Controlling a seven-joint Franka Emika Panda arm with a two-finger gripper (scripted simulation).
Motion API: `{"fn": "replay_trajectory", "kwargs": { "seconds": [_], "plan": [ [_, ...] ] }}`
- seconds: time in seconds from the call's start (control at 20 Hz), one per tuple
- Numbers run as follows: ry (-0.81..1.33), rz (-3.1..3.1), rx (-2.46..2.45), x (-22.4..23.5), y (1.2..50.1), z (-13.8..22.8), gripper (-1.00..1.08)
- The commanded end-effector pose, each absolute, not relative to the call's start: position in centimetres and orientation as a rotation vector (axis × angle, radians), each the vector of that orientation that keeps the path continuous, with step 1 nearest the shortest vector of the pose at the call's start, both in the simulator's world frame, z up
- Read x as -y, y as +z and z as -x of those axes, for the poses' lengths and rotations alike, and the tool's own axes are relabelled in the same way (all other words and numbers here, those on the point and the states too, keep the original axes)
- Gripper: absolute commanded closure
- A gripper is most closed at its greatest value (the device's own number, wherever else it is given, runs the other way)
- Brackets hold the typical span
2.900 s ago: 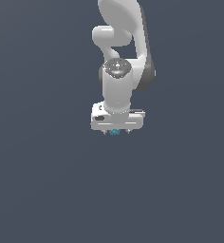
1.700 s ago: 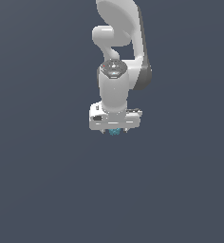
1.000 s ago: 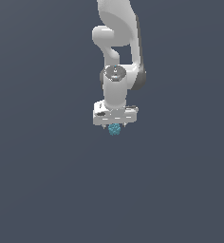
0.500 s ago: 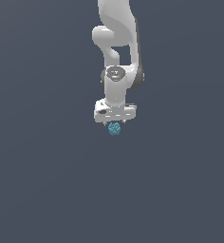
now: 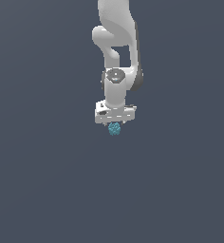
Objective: Pick up the object and move it to a goal position.
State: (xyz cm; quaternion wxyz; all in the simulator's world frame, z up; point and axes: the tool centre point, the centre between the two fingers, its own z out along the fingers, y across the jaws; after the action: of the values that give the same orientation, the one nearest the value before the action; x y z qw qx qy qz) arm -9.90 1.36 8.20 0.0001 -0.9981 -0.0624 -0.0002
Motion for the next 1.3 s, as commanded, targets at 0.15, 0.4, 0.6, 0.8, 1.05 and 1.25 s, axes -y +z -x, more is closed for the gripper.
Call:
{"fn": "replay_trajectory", "kwargs": {
  "seconds": [0.15,0.4,0.6,0.8,1.05,1.25],
  "plan": [
    [0.000,3.135,0.197,-1.4,5.8,10.1,-0.92],
    [0.000,3.135,0.197,-1.4,4.3,10.1,-0.92],
    [0.000,3.135,0.197,-1.3,4.1,10.0,1.08],
    [0.000,3.135,0.197,-1.3,4.1,10.0,1.08],
    [0.000,3.135,0.197,-1.3,4.1,10.0,1.08],
    [0.000,3.135,0.197,-1.4,4.4,9.9,1.08]
  ]
}}
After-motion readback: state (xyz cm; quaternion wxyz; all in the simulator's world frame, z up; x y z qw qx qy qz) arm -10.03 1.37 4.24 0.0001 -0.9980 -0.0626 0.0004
